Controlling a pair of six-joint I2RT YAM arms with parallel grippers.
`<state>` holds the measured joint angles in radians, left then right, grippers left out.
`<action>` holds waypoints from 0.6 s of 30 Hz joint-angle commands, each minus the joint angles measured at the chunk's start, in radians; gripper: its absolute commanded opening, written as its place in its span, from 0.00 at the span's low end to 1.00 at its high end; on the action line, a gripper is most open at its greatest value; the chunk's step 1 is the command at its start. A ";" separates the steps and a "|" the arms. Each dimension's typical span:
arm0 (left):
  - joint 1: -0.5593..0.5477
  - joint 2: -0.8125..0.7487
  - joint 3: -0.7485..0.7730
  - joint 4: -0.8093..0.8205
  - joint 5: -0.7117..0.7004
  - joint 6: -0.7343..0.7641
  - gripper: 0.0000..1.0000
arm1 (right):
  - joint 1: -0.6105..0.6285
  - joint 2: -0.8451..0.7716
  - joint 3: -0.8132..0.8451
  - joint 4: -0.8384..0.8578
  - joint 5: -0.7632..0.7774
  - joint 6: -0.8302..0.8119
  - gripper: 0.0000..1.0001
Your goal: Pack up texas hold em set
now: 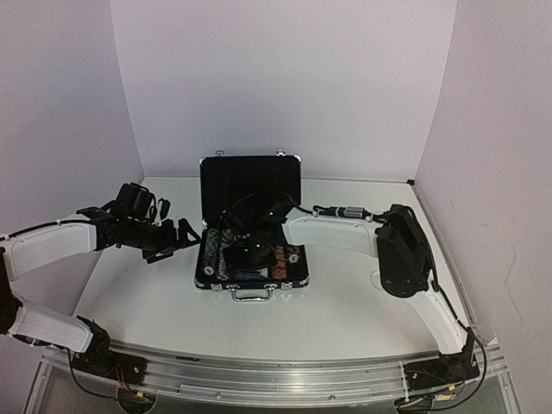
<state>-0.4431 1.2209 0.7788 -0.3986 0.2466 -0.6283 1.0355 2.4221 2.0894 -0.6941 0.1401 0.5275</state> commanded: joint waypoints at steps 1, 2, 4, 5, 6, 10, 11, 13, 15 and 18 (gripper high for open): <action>0.006 0.007 0.022 0.044 0.020 -0.006 1.00 | 0.034 -0.057 -0.041 0.083 -0.097 0.019 0.85; 0.006 0.007 0.021 0.046 0.023 -0.007 1.00 | 0.034 -0.071 -0.052 0.085 -0.075 0.018 0.85; 0.006 0.004 0.020 0.049 0.024 -0.008 1.00 | 0.034 -0.095 -0.068 0.086 -0.034 0.011 0.86; 0.006 0.004 0.020 0.050 0.024 -0.008 1.00 | 0.033 -0.107 -0.073 0.088 -0.028 0.006 0.86; 0.006 0.004 0.021 0.049 0.024 -0.008 1.00 | 0.033 -0.117 -0.076 0.088 -0.029 0.001 0.86; 0.006 0.007 0.028 0.052 0.027 -0.007 1.00 | 0.034 -0.161 -0.101 0.090 -0.002 0.000 0.87; 0.006 0.007 0.030 0.053 0.027 -0.006 1.00 | 0.034 -0.180 -0.114 0.091 0.016 0.002 0.88; 0.006 0.003 0.031 0.057 0.029 -0.006 1.00 | 0.033 -0.212 -0.139 0.092 0.047 -0.002 0.90; 0.006 0.001 0.031 0.060 0.030 -0.008 1.00 | 0.030 -0.241 -0.153 0.093 0.057 -0.007 0.92; 0.006 0.001 0.037 0.061 0.028 -0.010 1.00 | 0.025 -0.290 -0.175 0.093 0.062 -0.008 0.93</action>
<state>-0.4431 1.2251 0.7788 -0.3810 0.2651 -0.6289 1.0611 2.2590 1.9328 -0.6290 0.1639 0.5269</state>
